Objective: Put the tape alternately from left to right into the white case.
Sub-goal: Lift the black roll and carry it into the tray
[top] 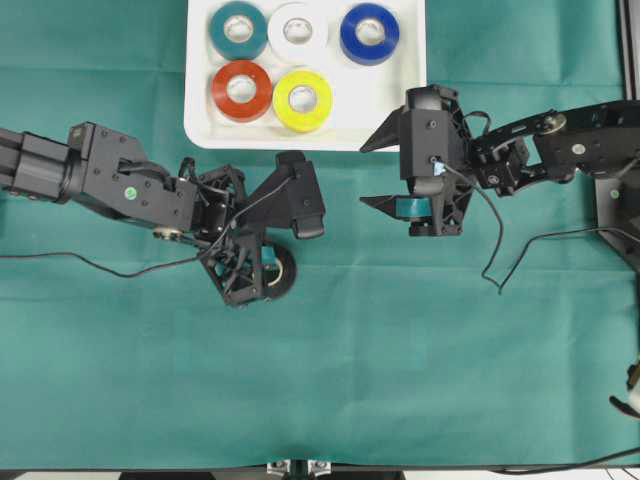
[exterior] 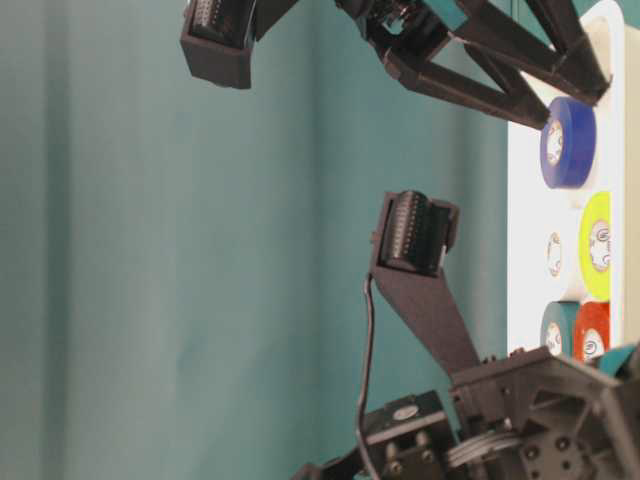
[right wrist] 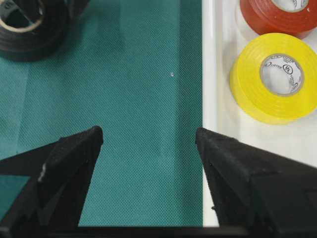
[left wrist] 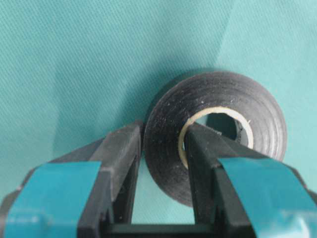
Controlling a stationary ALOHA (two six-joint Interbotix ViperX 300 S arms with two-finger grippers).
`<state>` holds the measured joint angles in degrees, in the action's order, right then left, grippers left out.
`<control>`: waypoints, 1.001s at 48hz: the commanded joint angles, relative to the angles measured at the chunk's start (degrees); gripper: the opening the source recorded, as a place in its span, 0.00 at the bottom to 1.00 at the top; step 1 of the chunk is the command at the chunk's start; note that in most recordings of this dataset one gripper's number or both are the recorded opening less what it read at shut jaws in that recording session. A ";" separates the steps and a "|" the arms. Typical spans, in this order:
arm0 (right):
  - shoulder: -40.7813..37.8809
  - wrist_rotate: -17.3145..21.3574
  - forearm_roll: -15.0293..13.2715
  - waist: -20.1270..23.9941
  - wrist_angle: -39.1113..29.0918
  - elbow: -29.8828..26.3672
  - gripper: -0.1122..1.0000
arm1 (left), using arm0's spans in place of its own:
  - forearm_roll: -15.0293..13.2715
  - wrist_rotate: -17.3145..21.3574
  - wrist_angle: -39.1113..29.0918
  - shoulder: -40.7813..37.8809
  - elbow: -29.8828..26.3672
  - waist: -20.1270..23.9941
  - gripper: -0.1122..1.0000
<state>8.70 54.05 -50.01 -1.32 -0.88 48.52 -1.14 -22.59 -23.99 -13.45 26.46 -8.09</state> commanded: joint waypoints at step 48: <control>0.53 0.00 0.00 0.18 0.35 -0.18 0.84 | 0.00 14.50 -4.83 11.25 -1.32 8.44 0.07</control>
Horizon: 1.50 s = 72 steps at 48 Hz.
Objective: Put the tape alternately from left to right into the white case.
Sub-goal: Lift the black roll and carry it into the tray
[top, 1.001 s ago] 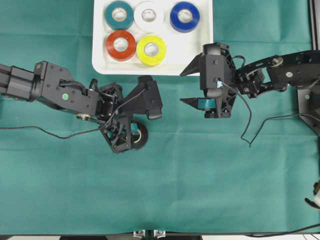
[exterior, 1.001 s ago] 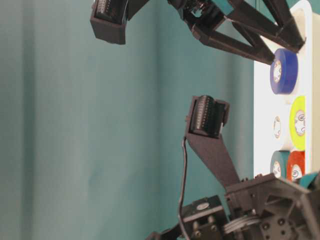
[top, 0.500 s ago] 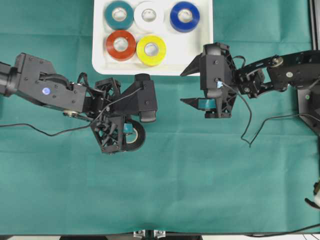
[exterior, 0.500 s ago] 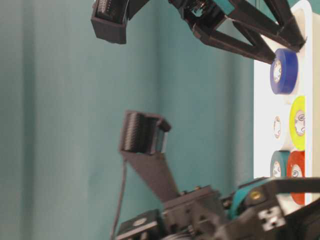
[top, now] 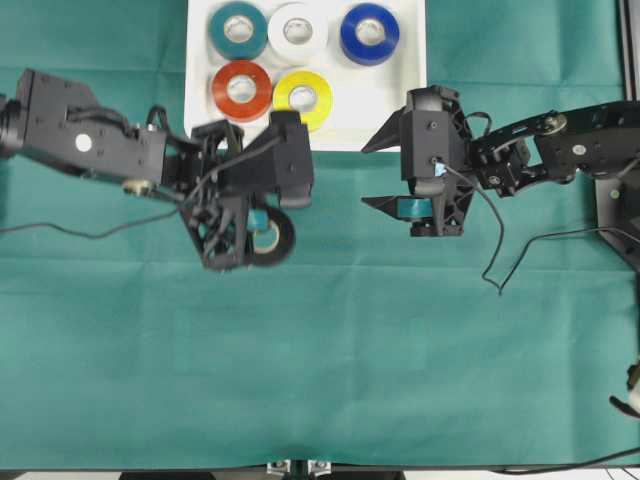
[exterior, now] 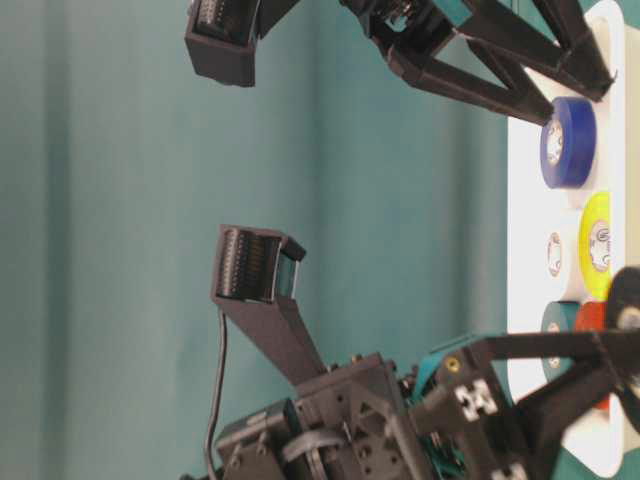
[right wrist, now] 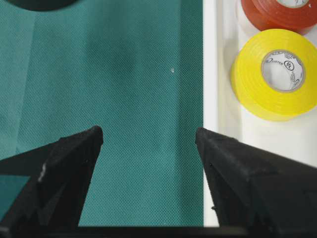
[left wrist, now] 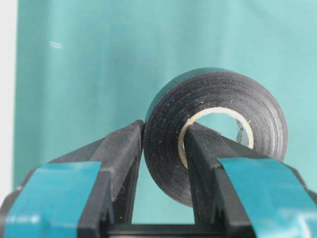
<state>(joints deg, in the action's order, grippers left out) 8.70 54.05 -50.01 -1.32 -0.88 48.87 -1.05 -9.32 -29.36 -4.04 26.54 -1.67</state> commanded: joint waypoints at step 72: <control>0.44 0.00 0.00 0.18 0.44 -0.44 0.84 | -0.09 19.34 2.90 -10.11 -16.79 17.93 0.07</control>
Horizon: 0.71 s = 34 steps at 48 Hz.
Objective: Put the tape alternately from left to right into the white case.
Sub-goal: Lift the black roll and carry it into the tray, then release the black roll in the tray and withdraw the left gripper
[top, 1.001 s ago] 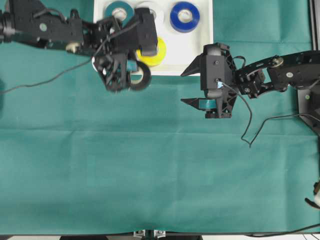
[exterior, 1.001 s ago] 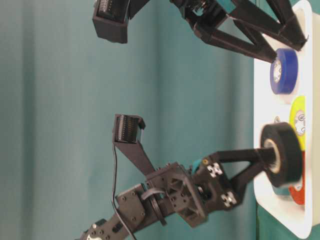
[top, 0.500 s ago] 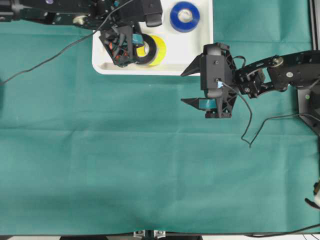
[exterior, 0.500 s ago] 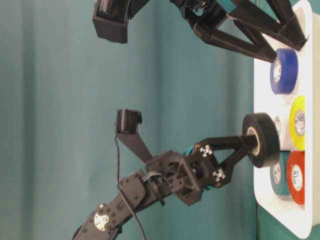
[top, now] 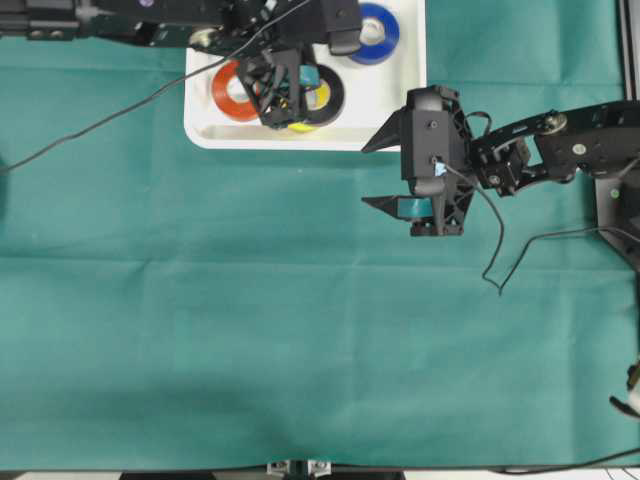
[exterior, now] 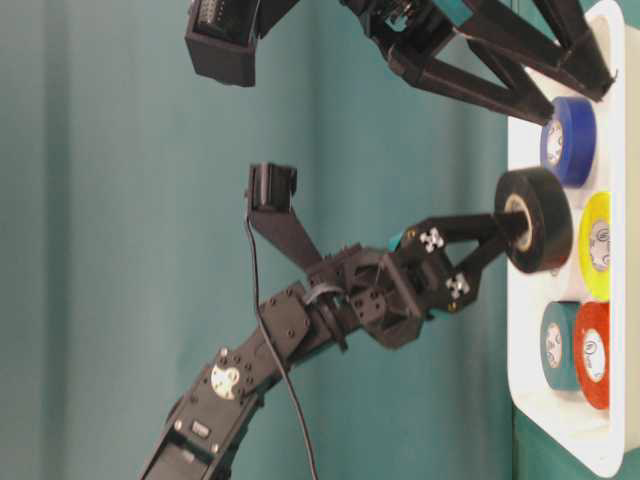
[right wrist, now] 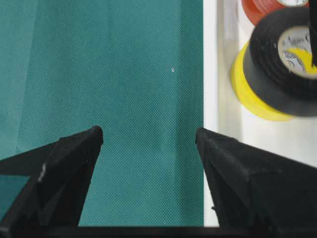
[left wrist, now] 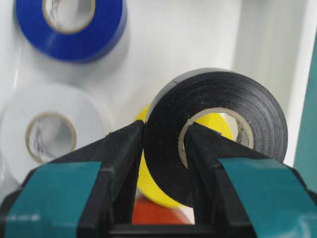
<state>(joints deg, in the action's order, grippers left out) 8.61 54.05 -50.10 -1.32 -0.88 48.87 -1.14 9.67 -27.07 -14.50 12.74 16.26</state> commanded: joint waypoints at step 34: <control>0.53 -0.09 0.09 0.18 0.44 -0.62 0.84 | 0.00 6.06 1.85 -4.66 -9.40 -1.67 0.07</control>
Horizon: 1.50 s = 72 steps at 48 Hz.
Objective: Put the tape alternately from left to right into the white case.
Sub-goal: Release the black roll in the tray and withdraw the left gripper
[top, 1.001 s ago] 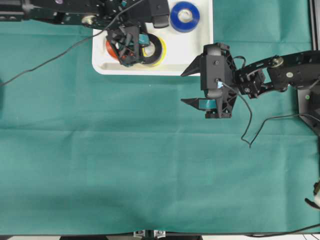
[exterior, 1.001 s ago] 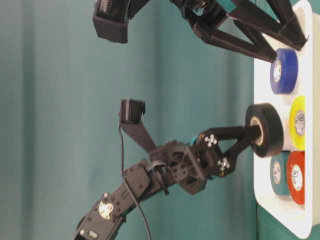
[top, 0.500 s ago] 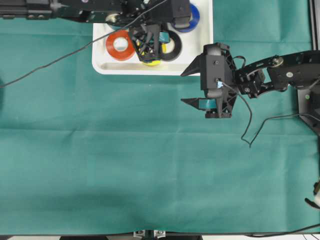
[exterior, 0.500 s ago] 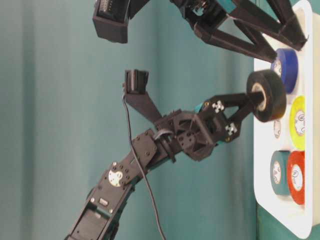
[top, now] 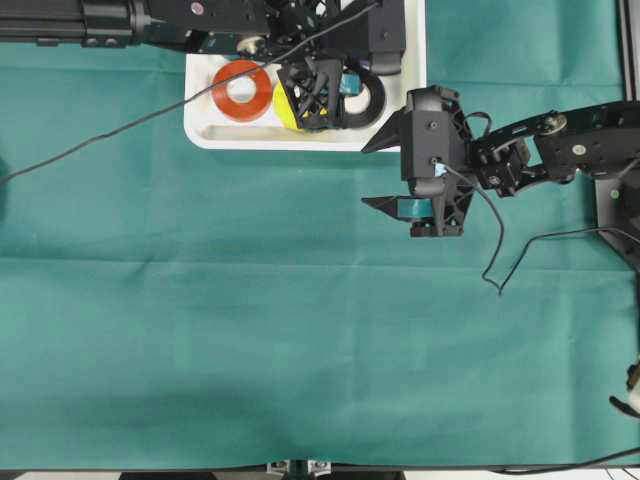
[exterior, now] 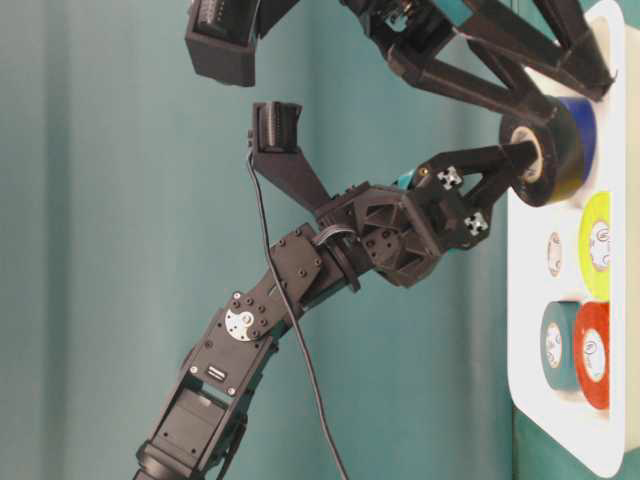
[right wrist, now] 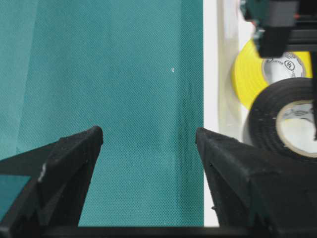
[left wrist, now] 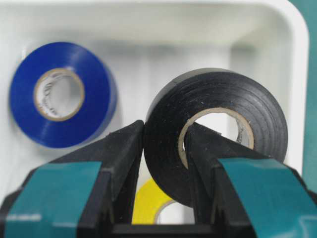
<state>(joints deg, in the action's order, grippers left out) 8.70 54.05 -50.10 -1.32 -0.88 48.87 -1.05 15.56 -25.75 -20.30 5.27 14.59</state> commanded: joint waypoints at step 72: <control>0.44 0.00 0.09 0.18 0.44 -0.44 0.84 | -0.18 -0.18 0.70 8.44 8.17 -5.45 0.86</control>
<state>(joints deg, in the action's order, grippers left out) 8.70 54.05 -50.01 -1.32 -0.79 48.87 -1.14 15.47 -25.31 -15.21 13.10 9.93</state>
